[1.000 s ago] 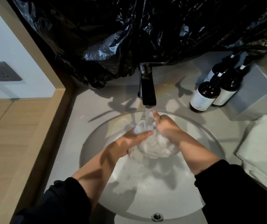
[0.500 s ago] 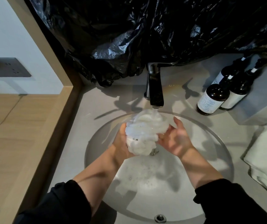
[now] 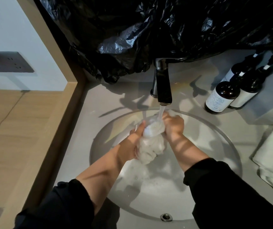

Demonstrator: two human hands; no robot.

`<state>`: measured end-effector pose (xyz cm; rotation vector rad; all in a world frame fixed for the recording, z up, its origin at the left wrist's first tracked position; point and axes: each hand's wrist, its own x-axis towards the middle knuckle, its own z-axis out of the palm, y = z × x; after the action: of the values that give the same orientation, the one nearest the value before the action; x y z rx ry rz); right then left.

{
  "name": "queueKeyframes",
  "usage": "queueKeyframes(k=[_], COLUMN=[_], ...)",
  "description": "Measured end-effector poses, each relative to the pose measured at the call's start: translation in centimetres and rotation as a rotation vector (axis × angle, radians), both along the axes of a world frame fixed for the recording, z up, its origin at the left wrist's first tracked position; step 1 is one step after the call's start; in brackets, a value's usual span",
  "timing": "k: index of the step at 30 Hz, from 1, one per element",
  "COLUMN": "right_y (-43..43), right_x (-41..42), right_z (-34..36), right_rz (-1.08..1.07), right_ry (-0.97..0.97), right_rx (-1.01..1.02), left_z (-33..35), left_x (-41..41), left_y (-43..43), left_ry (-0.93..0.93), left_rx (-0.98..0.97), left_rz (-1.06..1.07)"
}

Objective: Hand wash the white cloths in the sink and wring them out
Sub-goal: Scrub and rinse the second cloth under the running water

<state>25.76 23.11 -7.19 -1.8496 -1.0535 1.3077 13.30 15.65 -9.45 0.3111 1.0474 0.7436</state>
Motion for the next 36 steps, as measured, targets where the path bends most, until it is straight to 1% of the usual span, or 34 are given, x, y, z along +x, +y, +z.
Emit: queueKeyframes(k=[1, 3, 4, 6, 7, 9, 11, 12, 13, 16, 18, 20, 21, 23, 25, 26, 28, 29, 31, 33, 34, 36], right_y=[0.5, 1.3, 1.5, 1.4, 1.1, 0.1, -1.0, -1.5, -1.8, -2.1, -1.7, -1.5, -1.3, -1.0, -0.7, -0.6, -0.4, -0.3, -0.1, 0.0, 0.0, 0.3], right_x=[0.3, 0.6, 0.6, 0.6, 0.9, 1.7, 2.4, 2.5, 2.3, 1.6, 1.6, 1.5, 1.3, 0.8, 0.7, 0.9, 2.0, 2.7, 3.9, 4.6, 4.6, 4.3], right_z=[0.0, -0.2, 0.0, 0.3, 0.4, 0.2, -0.7, -1.3, -1.8, -2.4, -2.3, -2.1, -2.1, -1.6, -0.8, -0.3, 0.8, 1.2, 1.8, 2.3, 2.4, 2.3], right_rz=[0.067, 0.148, 0.162, 0.160, 0.166, 0.200, 0.191, 0.180, 0.175, 0.137, 0.070, 0.066, 0.088, 0.167, 0.316, 0.401, 0.537, 0.586, 0.629, 0.588, 0.547, 0.485], right_ry=[-0.103, -0.187, -0.183, -0.137, -0.097, -0.004, 0.146, 0.191, 0.187, 0.039, 0.038, 0.023, 0.005, -0.042, -0.065, -0.050, 0.014, 0.042, 0.123, 0.232, 0.259, 0.220], right_rx=[-0.023, -0.075, -0.103, -0.164, -0.203, -0.256, -0.204, -0.160, -0.126, -0.050, 0.017, 0.079, 0.102, 0.116, 0.094, 0.064, 0.005, -0.015, -0.059, -0.117, -0.140, -0.157], left_z=[-0.3, -1.0, -1.0, -0.7, -0.8, -1.1, -1.5, -1.6, -1.6, -0.8, -0.2, 0.5, 0.9, 1.6, 1.9, 1.8, 1.8, 2.3, 2.9, 3.0, 3.2, 3.7], left_x=[0.1, 0.1, 0.4, 0.6, 0.7, 0.9, 0.8, 0.9, 1.0, 1.6, 1.6, 1.2, 0.8, 0.2, -0.6, -1.0, -1.3, -1.2, -0.9, -0.5, -0.2, 0.8], left_y=[-0.3, -0.4, -0.3, -0.5, -0.2, 0.5, 1.5, 1.9, 2.3, 3.3, 3.7, 3.9, 3.9, 3.5, 3.2, 3.1, 2.7, 2.6, 2.6, 2.6, 2.6, 2.7], left_ry=[0.130, 0.141, 0.155, 0.215, 0.234, 0.301, 0.471, 0.542, 0.594, 0.660, 0.729, 0.768, 0.746, 0.549, 0.405, 0.333, 0.225, 0.228, 0.245, 0.223, 0.210, 0.235], left_rx=[0.052, 0.209, 0.269, 0.337, 0.338, 0.187, 0.030, -0.007, -0.006, 0.069, 0.095, 0.100, 0.109, 0.151, 0.227, 0.287, 0.365, 0.340, 0.305, 0.242, 0.212, 0.238], left_rz=[0.066, -0.045, -0.082, 0.034, 0.098, 0.208, 0.235, 0.214, 0.188, 0.086, -0.029, -0.092, -0.079, -0.017, 0.050, 0.050, -0.074, -0.136, -0.141, -0.176, -0.237, -0.298])
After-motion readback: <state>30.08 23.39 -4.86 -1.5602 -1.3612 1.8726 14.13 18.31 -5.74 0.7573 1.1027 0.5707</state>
